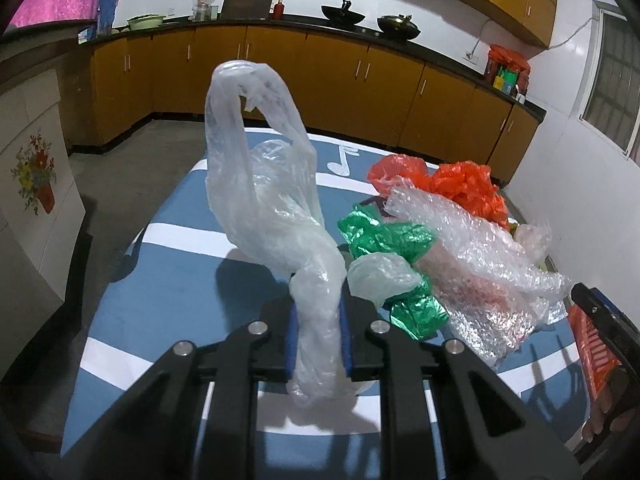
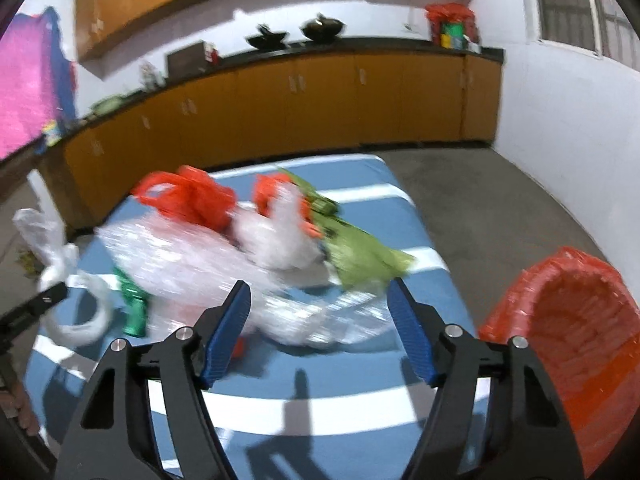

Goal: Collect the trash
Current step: 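Grasp the clear plastic bag with the left tool while the right tool reaches the bubble wrap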

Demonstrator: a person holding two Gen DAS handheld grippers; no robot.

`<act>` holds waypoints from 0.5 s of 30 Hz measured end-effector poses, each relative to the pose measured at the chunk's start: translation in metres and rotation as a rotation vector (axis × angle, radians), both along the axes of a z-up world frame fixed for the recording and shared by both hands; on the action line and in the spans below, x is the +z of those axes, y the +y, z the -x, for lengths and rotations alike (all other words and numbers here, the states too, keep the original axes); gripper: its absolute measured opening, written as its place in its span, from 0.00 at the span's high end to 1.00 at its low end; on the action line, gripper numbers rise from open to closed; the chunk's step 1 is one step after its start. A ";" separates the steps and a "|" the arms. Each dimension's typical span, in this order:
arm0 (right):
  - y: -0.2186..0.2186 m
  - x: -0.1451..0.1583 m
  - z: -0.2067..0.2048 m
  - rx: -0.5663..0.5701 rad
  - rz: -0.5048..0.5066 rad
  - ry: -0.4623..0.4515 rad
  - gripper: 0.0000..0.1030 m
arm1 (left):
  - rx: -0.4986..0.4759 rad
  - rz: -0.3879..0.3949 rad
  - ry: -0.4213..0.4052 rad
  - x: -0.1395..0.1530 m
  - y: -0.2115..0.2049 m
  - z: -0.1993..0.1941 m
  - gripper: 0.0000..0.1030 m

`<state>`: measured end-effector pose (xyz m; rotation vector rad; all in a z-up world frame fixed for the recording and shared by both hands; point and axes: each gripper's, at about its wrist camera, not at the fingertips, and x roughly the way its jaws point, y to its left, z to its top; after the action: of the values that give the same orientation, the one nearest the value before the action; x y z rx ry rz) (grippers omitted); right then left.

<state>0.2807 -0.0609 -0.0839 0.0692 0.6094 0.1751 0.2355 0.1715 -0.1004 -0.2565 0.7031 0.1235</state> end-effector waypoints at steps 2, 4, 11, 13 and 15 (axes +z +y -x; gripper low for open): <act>0.006 0.006 0.004 0.037 -0.018 -0.024 0.31 | 0.002 -0.001 -0.006 0.002 0.001 0.000 0.83; 0.014 0.013 0.005 0.071 -0.035 -0.042 0.31 | 0.005 -0.003 -0.013 0.003 0.001 -0.001 0.83; 0.047 0.011 -0.005 0.197 0.010 -0.025 0.35 | 0.010 0.003 -0.028 0.008 0.001 0.001 0.82; 0.054 0.006 -0.006 0.221 0.031 -0.013 0.35 | 0.010 0.001 -0.031 0.010 0.001 0.002 0.82; 0.059 0.000 -0.007 0.233 0.068 0.000 0.35 | 0.010 0.000 -0.034 0.011 0.001 0.003 0.82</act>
<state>0.2873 -0.0015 -0.0835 -0.0674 0.6226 0.3796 0.2322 0.1722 -0.0897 -0.2619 0.6687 0.1278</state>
